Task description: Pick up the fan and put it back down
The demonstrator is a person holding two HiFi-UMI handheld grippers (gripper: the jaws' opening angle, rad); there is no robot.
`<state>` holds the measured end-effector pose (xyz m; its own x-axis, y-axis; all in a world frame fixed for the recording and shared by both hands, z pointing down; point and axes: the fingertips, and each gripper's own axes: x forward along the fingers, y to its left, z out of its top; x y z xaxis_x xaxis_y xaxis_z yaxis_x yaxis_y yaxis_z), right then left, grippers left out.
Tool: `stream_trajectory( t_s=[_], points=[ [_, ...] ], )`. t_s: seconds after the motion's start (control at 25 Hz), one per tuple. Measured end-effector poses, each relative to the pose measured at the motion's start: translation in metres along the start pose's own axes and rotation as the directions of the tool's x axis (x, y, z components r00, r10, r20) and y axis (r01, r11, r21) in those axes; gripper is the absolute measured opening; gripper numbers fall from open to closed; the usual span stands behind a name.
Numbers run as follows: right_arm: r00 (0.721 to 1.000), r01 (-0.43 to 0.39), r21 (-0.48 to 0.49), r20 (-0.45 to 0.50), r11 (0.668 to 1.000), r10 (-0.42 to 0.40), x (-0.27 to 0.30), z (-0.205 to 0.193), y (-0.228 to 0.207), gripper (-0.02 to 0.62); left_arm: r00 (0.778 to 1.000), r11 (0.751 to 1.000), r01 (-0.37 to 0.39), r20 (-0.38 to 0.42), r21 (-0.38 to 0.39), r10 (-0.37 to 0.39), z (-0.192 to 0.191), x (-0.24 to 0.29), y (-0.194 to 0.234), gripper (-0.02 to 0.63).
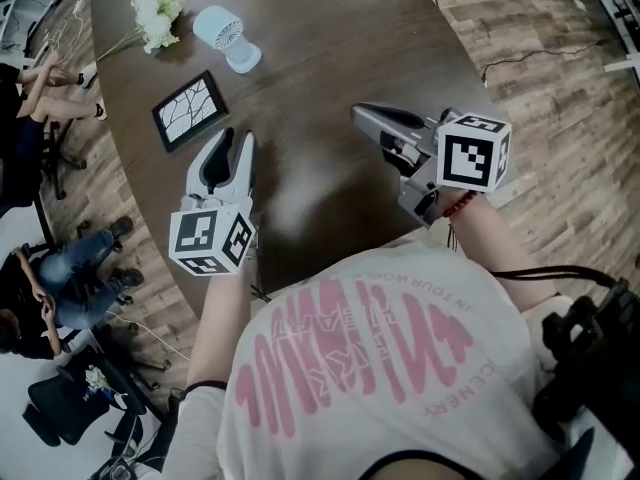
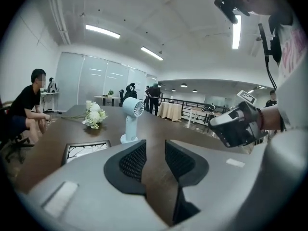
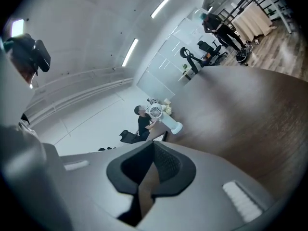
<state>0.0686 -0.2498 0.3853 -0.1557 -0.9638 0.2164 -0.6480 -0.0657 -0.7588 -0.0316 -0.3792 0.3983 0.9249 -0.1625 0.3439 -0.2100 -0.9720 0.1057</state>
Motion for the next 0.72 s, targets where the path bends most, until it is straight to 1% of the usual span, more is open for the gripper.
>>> stream_trajectory(
  t_s=[0.12, 0.2, 0.24, 0.32, 0.4, 0.52, 0.6, 0.72],
  points=[
    [1.0, -0.026, -0.023, -0.011, 0.999, 0.025, 0.003, -0.007, 0.023, 0.006, 1.0, 1.0, 0.012, 0.016, -0.018, -0.011, -0.003, -0.025, -0.008, 0.122],
    [0.999, -0.039, -0.042, -0.022, 0.998, 0.038, 0.003, -0.011, 0.037, 0.006, 0.999, 0.999, 0.014, 0.031, -0.044, -0.013, -0.006, -0.04, -0.013, 0.098],
    [0.999, -0.043, -0.052, -0.026, 0.998, 0.041, 0.002, -0.013, 0.042, 0.006, 0.999, 0.998, 0.019, 0.035, -0.056, -0.017, -0.009, -0.046, -0.016, 0.082],
    [0.998, -0.048, -0.069, -0.035, 0.996, 0.046, -0.001, -0.017, 0.053, 0.006, 0.999, 0.997, 0.047, 0.03, -0.061, -0.045, -0.018, -0.056, -0.029, 0.019],
    [0.997, -0.063, -0.082, -0.044, 0.995, 0.06, -0.003, -0.021, 0.062, 0.006, 0.996, 0.995, 0.09, 0.018, -0.051, -0.09, -0.027, -0.065, -0.047, 0.014],
    [0.994, -0.097, -0.094, -0.055, 0.991, 0.092, -0.007, -0.027, 0.071, 0.006, 0.99, 0.988, 0.144, 0.023, -0.049, -0.143, -0.036, -0.079, -0.075, 0.014],
    [0.991, -0.121, -0.097, -0.072, 0.988, 0.114, -0.013, -0.033, 0.074, 0.005, 0.989, 0.988, 0.149, 0.02, -0.05, -0.148, -0.043, -0.088, -0.09, 0.014],
    [0.986, -0.14, -0.093, -0.103, 0.986, 0.13, -0.027, -0.043, 0.07, 0.005, 0.992, 0.987, 0.123, -0.003, -0.101, -0.124, -0.061, -0.1, -0.106, 0.014]
  ],
)
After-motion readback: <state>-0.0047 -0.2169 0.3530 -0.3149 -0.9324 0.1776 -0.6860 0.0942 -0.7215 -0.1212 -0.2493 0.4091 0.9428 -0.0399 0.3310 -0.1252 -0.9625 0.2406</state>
